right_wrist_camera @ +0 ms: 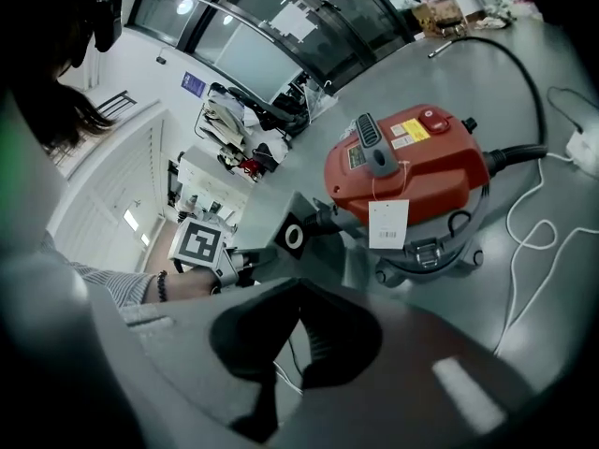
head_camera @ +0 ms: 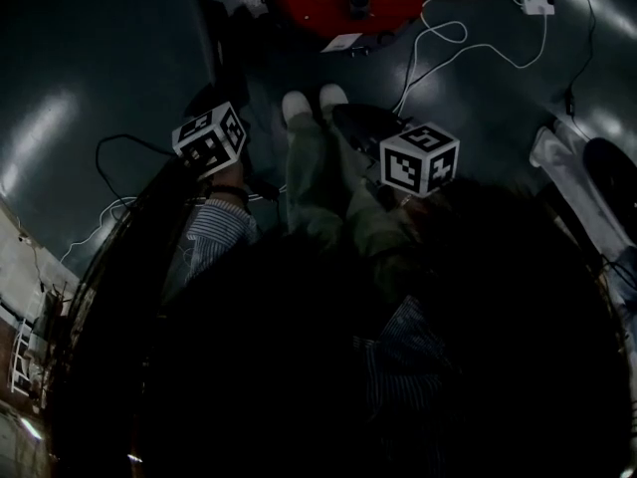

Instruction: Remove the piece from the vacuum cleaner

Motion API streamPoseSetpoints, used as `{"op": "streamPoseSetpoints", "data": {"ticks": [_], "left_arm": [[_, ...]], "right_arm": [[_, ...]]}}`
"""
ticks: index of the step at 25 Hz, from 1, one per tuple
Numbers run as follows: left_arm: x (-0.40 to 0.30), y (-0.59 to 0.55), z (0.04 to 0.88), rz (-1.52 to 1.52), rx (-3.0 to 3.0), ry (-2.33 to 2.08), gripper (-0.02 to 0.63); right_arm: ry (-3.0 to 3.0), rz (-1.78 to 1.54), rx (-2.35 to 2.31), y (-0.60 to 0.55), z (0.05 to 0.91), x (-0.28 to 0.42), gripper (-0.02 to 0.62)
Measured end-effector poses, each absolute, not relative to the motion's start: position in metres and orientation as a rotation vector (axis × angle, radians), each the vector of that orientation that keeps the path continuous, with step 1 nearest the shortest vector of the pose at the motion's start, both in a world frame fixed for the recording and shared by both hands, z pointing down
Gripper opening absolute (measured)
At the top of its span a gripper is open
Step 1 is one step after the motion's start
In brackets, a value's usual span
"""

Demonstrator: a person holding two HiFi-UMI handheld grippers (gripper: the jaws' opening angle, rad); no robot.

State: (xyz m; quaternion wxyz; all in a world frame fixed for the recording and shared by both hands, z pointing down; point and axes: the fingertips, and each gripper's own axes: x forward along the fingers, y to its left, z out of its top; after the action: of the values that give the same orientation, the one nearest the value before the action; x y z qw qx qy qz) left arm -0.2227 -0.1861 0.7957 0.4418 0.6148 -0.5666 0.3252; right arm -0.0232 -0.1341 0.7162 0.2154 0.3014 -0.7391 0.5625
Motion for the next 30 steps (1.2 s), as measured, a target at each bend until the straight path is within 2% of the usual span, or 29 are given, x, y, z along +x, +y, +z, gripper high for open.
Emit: {"op": "streamPoseSetpoints", "data": {"ticks": [7,23,30], "left_arm": [[-0.22,-0.173,0.737,0.672,1.463,-1.466,0.025],[-0.16,-0.185,0.425,0.332,1.803,-1.459,0.025],[-0.136,-0.185,0.373,0.207,1.9,-1.444,0.025]], "right_arm": [[-2.11,1.457,0.883,-0.157,0.662,-0.014,0.002],[-2.429,1.034,0.901,-0.183,0.405,-0.015,0.002],[-2.537,0.96,0.924,-0.195,0.36,-0.022,0.002]]}}
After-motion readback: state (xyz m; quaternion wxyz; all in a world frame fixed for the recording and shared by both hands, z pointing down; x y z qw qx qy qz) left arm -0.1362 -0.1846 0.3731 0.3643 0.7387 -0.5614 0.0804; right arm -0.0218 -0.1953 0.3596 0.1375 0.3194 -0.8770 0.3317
